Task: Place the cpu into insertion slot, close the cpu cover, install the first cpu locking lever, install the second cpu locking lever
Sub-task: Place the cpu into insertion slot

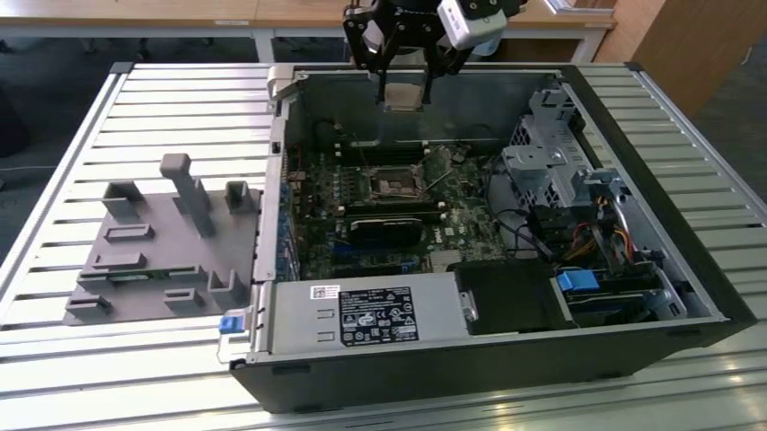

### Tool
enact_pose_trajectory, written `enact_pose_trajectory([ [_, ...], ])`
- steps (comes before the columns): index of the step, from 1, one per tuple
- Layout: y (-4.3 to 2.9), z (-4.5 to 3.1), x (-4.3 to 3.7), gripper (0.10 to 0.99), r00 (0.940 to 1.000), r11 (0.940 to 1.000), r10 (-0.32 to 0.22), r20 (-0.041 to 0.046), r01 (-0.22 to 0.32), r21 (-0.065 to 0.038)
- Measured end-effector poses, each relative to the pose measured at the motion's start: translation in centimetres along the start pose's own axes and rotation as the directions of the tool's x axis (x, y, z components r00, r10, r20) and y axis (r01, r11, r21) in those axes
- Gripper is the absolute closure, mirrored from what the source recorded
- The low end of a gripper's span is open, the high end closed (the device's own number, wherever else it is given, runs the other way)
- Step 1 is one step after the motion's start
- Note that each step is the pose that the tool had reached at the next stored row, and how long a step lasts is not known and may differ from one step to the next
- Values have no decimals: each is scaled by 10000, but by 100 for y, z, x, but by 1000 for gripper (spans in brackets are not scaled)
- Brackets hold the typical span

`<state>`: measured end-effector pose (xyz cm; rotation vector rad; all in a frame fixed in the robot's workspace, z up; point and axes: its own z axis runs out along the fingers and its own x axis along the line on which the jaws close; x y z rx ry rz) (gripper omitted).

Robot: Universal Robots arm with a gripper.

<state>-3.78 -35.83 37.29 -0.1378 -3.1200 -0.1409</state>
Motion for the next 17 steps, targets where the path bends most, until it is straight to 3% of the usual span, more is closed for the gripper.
enact_pose_trajectory([
  [17,0,0,0,545,9998,9998,196,18,-196,-4],
])
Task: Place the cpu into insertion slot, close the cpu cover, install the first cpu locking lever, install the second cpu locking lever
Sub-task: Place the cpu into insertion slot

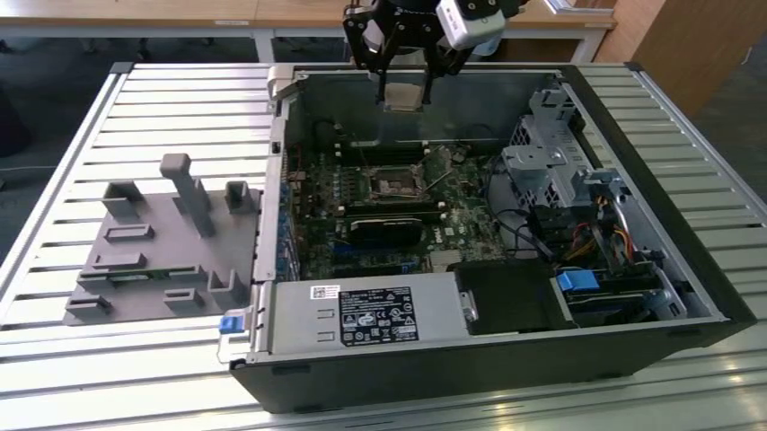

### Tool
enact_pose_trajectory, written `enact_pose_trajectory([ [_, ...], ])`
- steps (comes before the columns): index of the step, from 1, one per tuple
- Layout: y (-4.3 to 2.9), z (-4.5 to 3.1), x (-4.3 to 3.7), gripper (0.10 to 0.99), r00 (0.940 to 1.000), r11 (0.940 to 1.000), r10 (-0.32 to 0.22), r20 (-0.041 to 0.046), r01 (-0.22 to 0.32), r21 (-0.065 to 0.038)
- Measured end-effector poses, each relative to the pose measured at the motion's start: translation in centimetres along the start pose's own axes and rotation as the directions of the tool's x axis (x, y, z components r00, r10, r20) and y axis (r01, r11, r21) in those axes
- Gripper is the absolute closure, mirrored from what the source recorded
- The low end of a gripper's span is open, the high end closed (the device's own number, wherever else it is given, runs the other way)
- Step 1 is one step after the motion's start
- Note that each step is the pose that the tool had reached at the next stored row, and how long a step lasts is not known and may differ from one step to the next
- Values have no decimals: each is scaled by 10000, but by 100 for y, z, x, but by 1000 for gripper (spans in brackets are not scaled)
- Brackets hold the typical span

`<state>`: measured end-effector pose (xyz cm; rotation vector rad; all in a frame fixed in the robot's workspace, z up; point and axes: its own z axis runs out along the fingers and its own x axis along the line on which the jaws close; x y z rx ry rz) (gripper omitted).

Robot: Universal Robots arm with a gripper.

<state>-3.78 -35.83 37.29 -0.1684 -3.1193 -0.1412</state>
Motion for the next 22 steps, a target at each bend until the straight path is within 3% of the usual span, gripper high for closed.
enact_pose_trajectory([
  [22,0,0,0,545,9998,9998,217,20,-217,-5],
])
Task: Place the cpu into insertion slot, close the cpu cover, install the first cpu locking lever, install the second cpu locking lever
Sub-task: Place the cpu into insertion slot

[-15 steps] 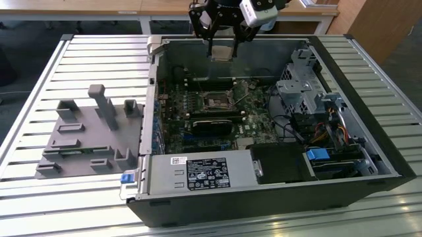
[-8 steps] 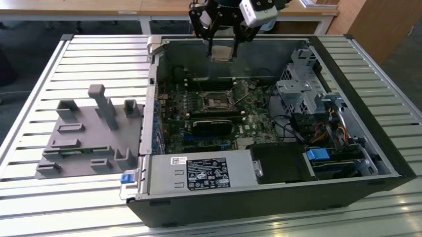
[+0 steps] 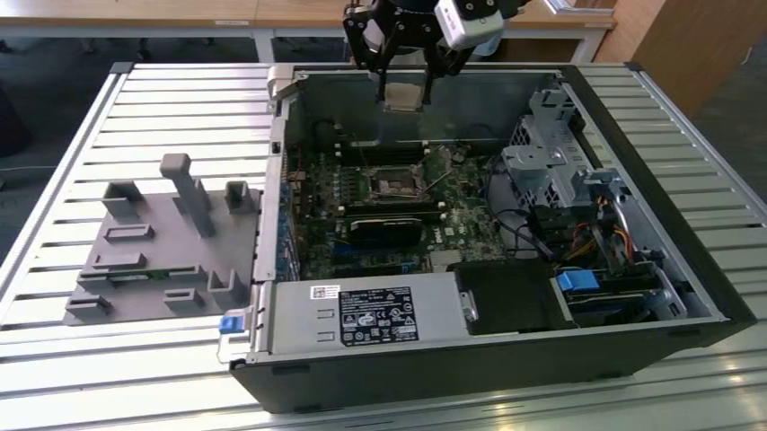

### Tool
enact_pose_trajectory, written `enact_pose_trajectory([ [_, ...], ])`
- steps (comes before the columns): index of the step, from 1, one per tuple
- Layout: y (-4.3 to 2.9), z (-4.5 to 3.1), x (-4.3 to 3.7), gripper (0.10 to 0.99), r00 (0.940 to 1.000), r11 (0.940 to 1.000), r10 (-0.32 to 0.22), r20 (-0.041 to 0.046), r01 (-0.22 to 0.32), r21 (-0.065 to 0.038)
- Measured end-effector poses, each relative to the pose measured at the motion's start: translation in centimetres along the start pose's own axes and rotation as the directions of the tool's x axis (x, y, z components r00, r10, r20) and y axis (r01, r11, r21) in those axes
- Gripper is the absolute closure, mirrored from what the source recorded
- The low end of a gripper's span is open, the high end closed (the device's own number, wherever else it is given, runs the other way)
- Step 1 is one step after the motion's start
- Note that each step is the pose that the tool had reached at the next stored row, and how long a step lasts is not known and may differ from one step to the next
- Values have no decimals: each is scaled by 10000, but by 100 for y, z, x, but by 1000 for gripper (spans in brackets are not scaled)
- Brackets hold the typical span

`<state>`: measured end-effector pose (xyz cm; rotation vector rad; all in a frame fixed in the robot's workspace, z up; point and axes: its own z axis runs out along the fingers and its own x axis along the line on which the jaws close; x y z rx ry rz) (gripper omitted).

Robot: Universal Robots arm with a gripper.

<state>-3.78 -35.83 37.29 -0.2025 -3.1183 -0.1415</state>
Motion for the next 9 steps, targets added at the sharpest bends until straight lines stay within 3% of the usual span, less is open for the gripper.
enact_pose_trajectory([
  [9,0,0,0,545,10000,10000,73,6,-73,-1],
])
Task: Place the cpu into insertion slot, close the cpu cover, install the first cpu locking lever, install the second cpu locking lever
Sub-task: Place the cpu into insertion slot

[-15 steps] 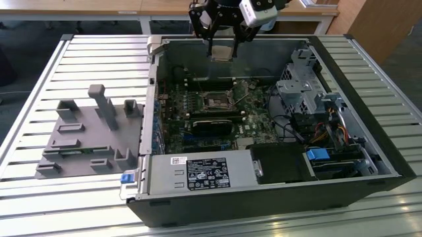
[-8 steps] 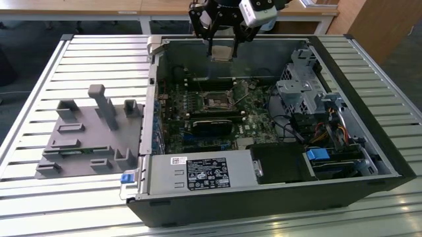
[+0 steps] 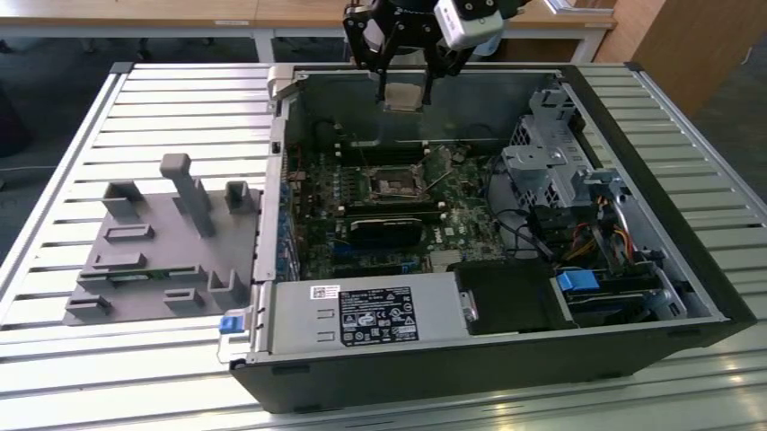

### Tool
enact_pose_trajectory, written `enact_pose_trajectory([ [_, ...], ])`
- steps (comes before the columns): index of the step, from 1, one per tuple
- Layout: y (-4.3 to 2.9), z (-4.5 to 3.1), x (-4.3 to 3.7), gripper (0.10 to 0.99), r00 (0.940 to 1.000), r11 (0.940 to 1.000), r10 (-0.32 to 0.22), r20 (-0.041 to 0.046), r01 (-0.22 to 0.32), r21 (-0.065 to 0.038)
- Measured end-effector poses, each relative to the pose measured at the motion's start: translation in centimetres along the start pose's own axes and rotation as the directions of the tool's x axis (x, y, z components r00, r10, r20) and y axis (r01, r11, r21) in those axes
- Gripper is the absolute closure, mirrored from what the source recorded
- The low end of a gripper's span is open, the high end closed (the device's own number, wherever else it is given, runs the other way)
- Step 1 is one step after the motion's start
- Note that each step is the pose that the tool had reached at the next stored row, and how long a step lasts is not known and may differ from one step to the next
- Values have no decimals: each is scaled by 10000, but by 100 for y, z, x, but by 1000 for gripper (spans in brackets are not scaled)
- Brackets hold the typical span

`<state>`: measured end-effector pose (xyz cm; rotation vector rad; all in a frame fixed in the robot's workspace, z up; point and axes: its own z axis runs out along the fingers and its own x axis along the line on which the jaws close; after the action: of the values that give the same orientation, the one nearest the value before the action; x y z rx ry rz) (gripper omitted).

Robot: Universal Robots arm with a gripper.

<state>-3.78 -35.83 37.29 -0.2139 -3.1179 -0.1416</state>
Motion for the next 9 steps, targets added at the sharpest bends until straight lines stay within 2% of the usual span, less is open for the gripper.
enact_pose_trajectory([
  [9,0,0,0,545,10000,10000,74,6,-74,-2],
])
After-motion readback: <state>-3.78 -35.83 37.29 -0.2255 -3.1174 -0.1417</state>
